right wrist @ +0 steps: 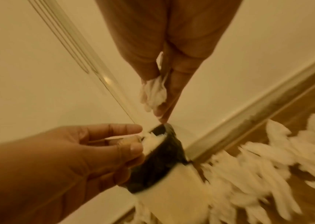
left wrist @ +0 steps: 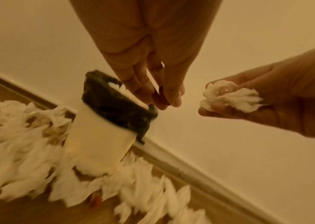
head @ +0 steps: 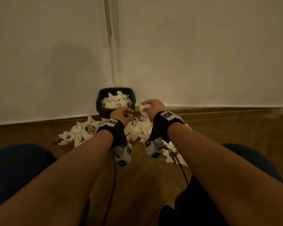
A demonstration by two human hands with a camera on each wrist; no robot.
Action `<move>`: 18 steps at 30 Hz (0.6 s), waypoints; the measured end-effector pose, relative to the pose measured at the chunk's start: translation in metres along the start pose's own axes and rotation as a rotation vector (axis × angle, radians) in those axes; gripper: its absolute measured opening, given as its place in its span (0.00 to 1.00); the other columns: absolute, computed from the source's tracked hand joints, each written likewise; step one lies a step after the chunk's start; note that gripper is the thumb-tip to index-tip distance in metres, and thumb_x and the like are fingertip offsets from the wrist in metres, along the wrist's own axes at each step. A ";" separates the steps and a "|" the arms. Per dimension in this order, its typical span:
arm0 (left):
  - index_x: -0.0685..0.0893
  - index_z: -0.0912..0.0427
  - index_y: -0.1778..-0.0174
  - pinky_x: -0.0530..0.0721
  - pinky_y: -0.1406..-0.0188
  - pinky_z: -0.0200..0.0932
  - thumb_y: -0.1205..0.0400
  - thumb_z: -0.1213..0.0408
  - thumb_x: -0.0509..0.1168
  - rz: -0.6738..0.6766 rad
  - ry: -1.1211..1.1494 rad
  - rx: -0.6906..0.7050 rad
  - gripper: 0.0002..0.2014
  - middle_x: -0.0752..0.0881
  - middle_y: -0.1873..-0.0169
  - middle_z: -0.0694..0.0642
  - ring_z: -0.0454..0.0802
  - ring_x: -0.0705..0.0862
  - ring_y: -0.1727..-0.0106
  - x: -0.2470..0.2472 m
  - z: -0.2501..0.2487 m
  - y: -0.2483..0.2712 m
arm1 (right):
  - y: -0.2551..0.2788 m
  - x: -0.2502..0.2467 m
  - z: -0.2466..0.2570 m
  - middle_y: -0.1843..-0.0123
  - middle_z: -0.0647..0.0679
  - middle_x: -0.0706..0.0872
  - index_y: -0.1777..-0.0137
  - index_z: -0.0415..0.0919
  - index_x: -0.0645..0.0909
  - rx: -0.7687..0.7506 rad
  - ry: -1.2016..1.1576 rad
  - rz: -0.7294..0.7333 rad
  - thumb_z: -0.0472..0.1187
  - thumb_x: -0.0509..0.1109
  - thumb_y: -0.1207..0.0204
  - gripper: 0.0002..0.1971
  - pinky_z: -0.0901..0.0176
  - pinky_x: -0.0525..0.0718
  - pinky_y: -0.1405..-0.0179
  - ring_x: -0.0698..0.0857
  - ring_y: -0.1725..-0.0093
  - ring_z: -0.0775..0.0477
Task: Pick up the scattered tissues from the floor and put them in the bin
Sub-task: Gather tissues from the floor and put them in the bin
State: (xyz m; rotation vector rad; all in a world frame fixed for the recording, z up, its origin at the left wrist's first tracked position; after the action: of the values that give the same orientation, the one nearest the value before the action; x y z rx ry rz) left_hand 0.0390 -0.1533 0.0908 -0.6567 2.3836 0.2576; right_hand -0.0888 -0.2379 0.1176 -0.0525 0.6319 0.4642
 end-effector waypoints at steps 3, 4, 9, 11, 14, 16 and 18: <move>0.88 0.56 0.47 0.73 0.55 0.24 0.22 0.69 0.67 -0.116 0.026 0.074 0.09 0.86 0.58 0.50 0.42 0.82 0.55 -0.049 -0.035 -0.001 | 0.008 -0.035 0.047 0.55 0.47 0.83 0.57 0.45 0.83 -0.076 -0.146 -0.077 0.30 0.70 0.25 0.08 0.54 0.88 0.57 0.86 0.52 0.43; 0.89 0.55 0.48 0.73 0.56 0.24 0.22 0.68 0.68 -0.159 0.009 0.099 0.09 0.87 0.56 0.50 0.41 0.81 0.55 -0.065 -0.045 -0.002 | 0.009 -0.043 0.058 0.59 0.46 0.83 0.62 0.44 0.82 -0.082 -0.205 -0.088 0.28 0.68 0.25 0.11 0.53 0.89 0.65 0.87 0.57 0.42; 0.89 0.55 0.49 0.75 0.59 0.23 0.21 0.70 0.66 -0.217 -0.018 0.218 0.10 0.90 0.53 0.55 0.42 0.83 0.59 -0.116 -0.081 -0.007 | -0.002 -0.052 0.087 0.56 0.38 0.88 0.54 0.35 0.87 -0.135 -0.285 -0.095 0.29 0.71 0.26 0.05 0.57 0.89 0.60 0.88 0.61 0.42; 0.89 0.55 0.49 0.75 0.51 0.26 0.21 0.70 0.66 -0.197 -0.061 0.237 0.10 0.89 0.50 0.54 0.41 0.82 0.55 -0.121 -0.086 -0.013 | -0.009 -0.038 0.080 0.48 0.36 0.88 0.45 0.31 0.86 -0.095 -0.321 -0.061 0.33 0.73 0.27 0.11 0.49 0.86 0.44 0.88 0.48 0.38; 0.89 0.56 0.49 0.74 0.47 0.29 0.21 0.69 0.67 -0.183 -0.147 0.228 0.09 0.89 0.50 0.53 0.42 0.82 0.52 -0.123 -0.077 -0.025 | -0.022 -0.006 0.068 0.45 0.36 0.86 0.39 0.26 0.81 -0.011 -0.412 0.015 0.35 0.78 0.32 0.22 0.50 0.83 0.38 0.85 0.44 0.41; 0.89 0.56 0.48 0.74 0.48 0.29 0.21 0.68 0.67 -0.185 -0.199 0.198 0.09 0.90 0.50 0.54 0.45 0.84 0.51 -0.122 -0.064 -0.034 | -0.035 0.005 0.067 0.48 0.40 0.87 0.40 0.28 0.83 -0.017 -0.376 0.004 0.34 0.79 0.33 0.21 0.56 0.83 0.42 0.85 0.49 0.46; 0.90 0.57 0.47 0.75 0.50 0.29 0.21 0.67 0.67 -0.203 -0.215 0.161 0.09 0.90 0.51 0.55 0.47 0.85 0.50 -0.123 -0.050 -0.044 | -0.048 0.012 0.061 0.53 0.43 0.88 0.47 0.32 0.87 -0.008 -0.357 -0.030 0.34 0.76 0.30 0.12 0.56 0.85 0.45 0.87 0.51 0.45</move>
State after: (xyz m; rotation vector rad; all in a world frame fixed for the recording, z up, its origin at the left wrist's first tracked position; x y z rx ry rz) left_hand 0.1175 -0.1599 0.2069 -0.7481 2.0897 0.0450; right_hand -0.0257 -0.2649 0.1560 0.0132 0.2787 0.4339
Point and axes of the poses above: each hand's wrist, its own y-axis away from the middle knuckle, its own x-axis out of the palm, z = x × y, the point moved 10 cm from there along -y, towards the middle knuckle
